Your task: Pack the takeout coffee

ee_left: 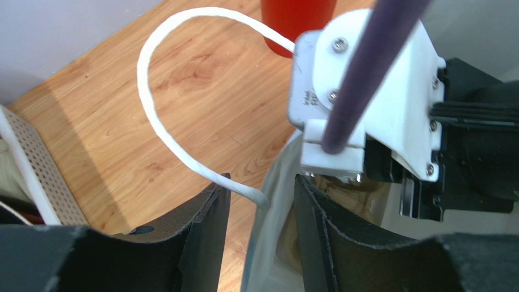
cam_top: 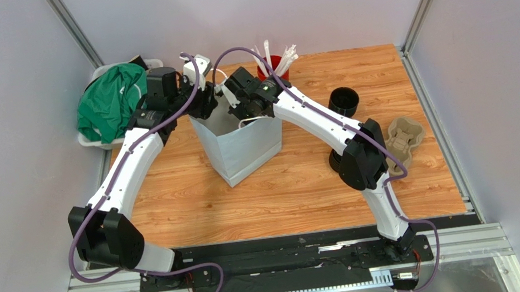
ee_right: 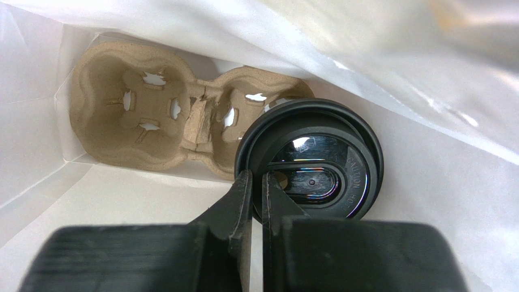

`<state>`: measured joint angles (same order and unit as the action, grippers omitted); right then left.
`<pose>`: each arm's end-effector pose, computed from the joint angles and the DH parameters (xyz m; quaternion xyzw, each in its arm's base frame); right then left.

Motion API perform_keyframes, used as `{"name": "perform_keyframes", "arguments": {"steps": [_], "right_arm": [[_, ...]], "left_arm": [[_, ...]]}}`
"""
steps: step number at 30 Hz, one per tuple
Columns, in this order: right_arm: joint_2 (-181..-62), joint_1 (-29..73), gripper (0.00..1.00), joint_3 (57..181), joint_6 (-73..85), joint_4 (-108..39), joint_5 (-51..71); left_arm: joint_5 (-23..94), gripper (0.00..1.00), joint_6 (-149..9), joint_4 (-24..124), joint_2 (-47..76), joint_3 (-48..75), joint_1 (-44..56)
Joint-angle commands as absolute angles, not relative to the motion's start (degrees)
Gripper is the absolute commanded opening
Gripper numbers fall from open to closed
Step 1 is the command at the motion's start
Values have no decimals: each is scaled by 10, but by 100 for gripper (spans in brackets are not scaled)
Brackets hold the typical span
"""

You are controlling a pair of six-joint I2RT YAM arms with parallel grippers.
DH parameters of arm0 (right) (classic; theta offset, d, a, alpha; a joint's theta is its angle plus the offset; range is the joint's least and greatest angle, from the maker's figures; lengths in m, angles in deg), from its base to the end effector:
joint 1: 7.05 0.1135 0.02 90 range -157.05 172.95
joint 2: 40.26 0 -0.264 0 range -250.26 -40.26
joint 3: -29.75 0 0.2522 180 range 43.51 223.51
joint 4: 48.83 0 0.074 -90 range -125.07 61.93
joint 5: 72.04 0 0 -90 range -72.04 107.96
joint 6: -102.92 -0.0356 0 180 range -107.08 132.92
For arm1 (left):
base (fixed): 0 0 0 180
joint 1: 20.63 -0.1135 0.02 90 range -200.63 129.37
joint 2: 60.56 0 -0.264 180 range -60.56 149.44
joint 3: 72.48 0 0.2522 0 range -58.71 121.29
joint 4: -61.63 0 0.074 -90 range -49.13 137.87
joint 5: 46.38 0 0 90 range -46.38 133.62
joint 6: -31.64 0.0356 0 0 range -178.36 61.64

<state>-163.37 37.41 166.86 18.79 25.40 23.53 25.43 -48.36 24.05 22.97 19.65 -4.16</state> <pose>0.3331 0.3220 0.3007 -0.3992 0.8790 0.0405 0.2577 0.3171 -0.1053 0.3613 0.2729 0.8097 -0.1643 0.4928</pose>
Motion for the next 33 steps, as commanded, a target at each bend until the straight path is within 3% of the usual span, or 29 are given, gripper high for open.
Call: {"name": "perform_keyframes", "arguments": {"steps": [1, 19, 33], "right_arm": [[-1591, 375, 0, 1660, 198, 241, 242], [-1562, 374, 0, 1615, 209, 226, 228], [-1596, 372, 0, 1627, 226, 270, 226]], "left_arm": [[284, 51, -516, 300, 221, 208, -39], [336, 43, -551, 300, 244, 221, -35], [379, 43, -555, 306, 251, 222, -28]]}}
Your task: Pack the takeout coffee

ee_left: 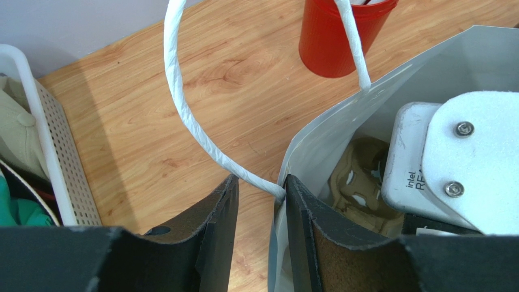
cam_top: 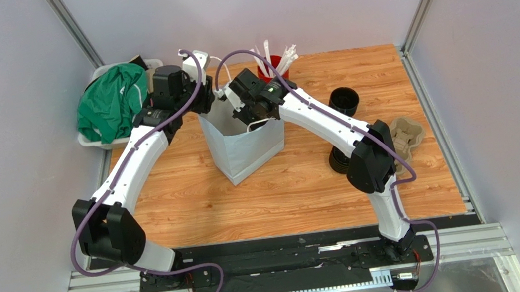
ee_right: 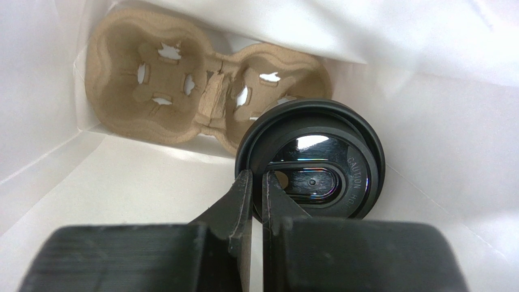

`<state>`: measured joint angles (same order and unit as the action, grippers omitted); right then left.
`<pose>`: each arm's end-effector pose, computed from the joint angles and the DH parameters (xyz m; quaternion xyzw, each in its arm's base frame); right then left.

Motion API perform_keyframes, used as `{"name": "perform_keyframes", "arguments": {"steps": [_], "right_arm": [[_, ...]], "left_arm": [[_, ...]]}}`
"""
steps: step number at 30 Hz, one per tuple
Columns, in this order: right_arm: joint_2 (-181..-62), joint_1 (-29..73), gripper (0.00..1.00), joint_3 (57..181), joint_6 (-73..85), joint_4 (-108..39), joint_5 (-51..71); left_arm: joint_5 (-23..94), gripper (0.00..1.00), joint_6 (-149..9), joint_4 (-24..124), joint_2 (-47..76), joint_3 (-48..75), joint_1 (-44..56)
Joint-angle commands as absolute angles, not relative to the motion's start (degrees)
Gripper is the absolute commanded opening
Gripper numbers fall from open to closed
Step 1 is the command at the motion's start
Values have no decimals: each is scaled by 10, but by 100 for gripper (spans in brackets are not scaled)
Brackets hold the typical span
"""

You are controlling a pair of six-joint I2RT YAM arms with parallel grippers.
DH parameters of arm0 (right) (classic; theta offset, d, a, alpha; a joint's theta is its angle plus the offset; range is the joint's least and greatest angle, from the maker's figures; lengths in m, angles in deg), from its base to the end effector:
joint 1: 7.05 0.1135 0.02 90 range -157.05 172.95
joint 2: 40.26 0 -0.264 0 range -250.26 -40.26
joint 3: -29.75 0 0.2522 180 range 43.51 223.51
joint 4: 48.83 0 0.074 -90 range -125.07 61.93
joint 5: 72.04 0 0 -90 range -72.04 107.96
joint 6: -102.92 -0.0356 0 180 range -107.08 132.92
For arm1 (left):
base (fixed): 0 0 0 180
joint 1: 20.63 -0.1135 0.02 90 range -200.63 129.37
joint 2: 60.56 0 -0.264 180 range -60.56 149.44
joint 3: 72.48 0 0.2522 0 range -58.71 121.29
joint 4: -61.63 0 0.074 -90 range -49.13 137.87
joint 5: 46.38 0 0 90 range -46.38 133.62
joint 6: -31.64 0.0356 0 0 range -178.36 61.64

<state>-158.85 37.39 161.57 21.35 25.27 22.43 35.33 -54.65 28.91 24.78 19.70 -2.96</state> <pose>0.3198 0.3097 0.3074 -0.4218 0.8704 0.0418 0.2506 0.3293 -0.1103 0.3590 0.1945 0.8235 -0.1251 0.5181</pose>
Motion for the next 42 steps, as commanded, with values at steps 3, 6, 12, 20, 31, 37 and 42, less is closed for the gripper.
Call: {"name": "perform_keyframes", "arguments": {"steps": [3, 6, 12, 20, 31, 37, 42], "right_arm": [[-1608, 367, 0, 1639, 226, 278, 224], [-1623, 361, 0, 1655, 222, 287, 217], [-1643, 353, 0, 1670, 222, 297, 217], [-1649, 352, 0, 1664, 224, 304, 209], [-1654, 352, 0, 1656, 228, 315, 201], [-1674, 351, 0, 1675, 222, 333, 197], [-1681, 350, 0, 1673, 215, 338, 190]], "left_arm": [[380, 43, -554, 310, 250, 219, -27], [382, 43, -553, 311, 248, 218, -27], [384, 43, -551, 313, 242, 212, -27], [394, 43, -553, 320, 239, 207, -26], [406, 51, -551, 326, 246, 211, -16], [412, 51, -553, 329, 242, 209, -14], [424, 50, -547, 335, 236, 201, -10]]}}
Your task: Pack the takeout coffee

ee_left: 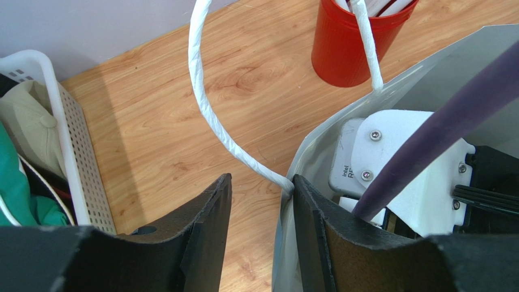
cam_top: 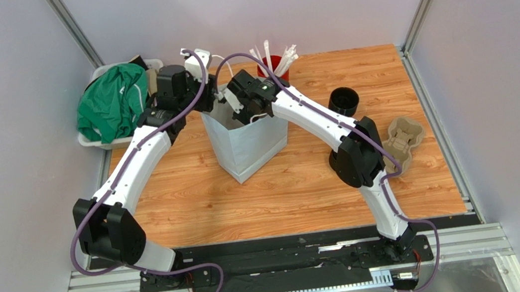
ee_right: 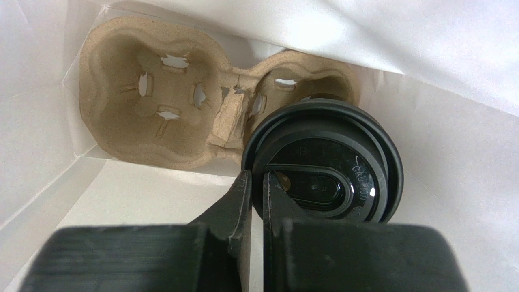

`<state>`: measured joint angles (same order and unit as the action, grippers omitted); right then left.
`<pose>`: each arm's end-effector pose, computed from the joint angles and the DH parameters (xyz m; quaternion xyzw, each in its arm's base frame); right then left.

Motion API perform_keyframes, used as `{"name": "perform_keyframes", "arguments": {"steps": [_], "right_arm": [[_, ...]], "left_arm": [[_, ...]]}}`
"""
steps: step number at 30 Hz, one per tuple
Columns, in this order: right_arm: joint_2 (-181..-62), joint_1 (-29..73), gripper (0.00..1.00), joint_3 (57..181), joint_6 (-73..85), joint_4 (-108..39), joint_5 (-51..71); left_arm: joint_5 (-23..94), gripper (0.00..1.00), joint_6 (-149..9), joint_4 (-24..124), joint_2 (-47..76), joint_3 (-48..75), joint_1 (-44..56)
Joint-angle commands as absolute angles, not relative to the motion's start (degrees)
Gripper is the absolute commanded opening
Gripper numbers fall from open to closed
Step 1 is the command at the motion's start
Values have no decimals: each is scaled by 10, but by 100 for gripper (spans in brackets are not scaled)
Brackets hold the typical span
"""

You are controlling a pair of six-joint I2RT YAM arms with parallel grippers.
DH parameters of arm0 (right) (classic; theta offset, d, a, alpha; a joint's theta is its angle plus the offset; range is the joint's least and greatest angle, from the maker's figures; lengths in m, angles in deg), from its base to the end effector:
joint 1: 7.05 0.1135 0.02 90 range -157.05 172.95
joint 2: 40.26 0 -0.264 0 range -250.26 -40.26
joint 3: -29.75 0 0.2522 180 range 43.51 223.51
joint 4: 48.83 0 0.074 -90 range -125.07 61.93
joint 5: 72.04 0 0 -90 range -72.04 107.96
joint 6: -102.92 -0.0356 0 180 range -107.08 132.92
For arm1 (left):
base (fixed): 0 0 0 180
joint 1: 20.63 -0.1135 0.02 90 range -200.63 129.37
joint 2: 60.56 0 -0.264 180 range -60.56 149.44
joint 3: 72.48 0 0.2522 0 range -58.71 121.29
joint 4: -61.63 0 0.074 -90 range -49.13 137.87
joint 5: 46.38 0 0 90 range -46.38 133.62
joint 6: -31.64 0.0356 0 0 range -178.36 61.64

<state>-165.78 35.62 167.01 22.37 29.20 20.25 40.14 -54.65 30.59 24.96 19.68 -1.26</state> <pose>0.3424 0.3137 0.2794 -0.4262 0.8808 0.0400 0.2024 0.3291 -0.1180 0.3606 0.1842 0.8199 -0.0991 0.5329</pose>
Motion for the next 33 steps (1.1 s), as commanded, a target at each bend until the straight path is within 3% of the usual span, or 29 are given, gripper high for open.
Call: {"name": "perform_keyframes", "arguments": {"steps": [1, 15, 23, 33], "right_arm": [[-1680, 349, 0, 1670, 215, 338, 189], [-1608, 333, 0, 1602, 185, 275, 164], [-1581, 313, 0, 1581, 170, 244, 156], [-1570, 303, 0, 1542, 164, 210, 154]], "left_arm": [[425, 49, -546, 336, 235, 199, -10], [435, 40, -539, 342, 228, 187, -9], [449, 29, -537, 341, 226, 186, -9], [440, 28, -533, 340, 221, 185, -9]]}}
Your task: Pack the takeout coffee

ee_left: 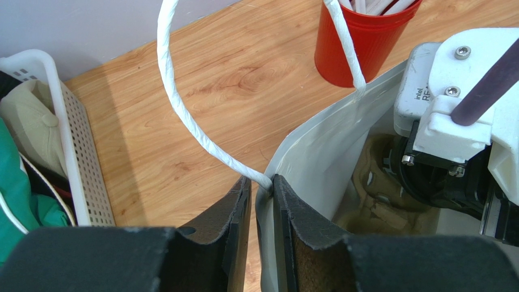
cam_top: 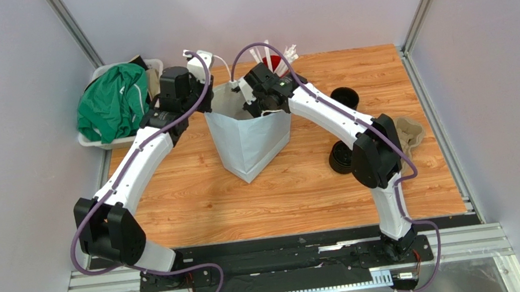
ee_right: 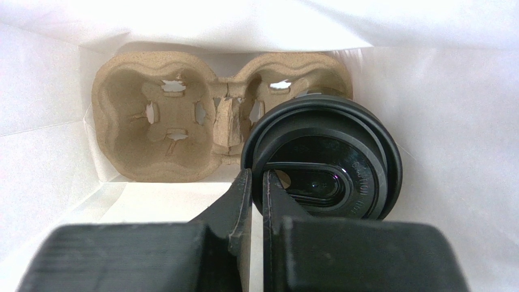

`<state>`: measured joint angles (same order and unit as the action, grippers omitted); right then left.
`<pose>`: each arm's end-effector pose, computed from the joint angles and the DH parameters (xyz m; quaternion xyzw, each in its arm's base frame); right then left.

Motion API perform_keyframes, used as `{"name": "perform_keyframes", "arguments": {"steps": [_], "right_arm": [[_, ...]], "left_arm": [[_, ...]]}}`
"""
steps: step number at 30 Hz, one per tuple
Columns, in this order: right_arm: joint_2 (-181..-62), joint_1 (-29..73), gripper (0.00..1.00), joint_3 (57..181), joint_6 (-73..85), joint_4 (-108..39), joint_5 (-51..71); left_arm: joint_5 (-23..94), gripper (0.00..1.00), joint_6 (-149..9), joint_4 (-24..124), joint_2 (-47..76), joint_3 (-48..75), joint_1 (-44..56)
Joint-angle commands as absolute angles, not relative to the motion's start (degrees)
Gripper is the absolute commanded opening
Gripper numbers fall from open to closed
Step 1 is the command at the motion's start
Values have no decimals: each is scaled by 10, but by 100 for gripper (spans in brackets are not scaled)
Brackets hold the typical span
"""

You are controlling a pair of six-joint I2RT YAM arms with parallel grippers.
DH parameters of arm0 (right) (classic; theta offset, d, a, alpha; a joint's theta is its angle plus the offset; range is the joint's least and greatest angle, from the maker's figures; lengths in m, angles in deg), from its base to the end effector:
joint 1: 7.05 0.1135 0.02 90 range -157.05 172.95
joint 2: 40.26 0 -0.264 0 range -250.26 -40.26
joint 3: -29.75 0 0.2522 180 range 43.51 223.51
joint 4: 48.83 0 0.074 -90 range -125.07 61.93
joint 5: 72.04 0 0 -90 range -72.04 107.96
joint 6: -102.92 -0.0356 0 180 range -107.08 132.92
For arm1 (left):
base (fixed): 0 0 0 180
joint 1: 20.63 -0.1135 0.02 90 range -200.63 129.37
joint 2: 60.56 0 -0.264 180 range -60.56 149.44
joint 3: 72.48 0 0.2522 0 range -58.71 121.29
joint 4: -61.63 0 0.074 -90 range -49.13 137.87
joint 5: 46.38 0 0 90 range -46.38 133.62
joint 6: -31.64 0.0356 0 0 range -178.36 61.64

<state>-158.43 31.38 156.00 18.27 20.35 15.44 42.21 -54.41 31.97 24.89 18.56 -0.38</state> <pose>0.3494 0.2792 0.2858 -0.3660 0.8963 0.0914 0.2331 0.3282 -0.1220 0.3565 0.1824 0.8189 -0.0874 0.5371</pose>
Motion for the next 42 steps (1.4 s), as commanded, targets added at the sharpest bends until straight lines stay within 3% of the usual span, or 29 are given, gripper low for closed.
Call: {"name": "perform_keyframes", "arguments": {"steps": [1, 13, 17, 25, 31, 35, 42], "right_arm": [[-1569, 304, 0, 1539, 165, 209, 153], [-1558, 303, 1, 1537, 171, 201, 150], [-1551, 303, 20, 1557, 179, 203, 150], [-1529, 304, 40, 1588, 192, 208, 134], [-1513, 304, 62, 1602, 201, 204, 111], [-1491, 304, 69, 1604, 208, 189, 101], [-1478, 304, 71, 1576, 208, 162, 97]], "left_arm": [[440, 28, -533, 339, 221, 185, -9], [402, 36, -529, 328, 221, 194, -9], [397, 42, -525, 324, 221, 198, -9], [378, 48, -524, 318, 220, 201, -9], [365, 51, -523, 308, 220, 206, -9], [358, 53, -519, 301, 219, 214, -7], [353, 55, -519, 292, 213, 221, -3]]}}
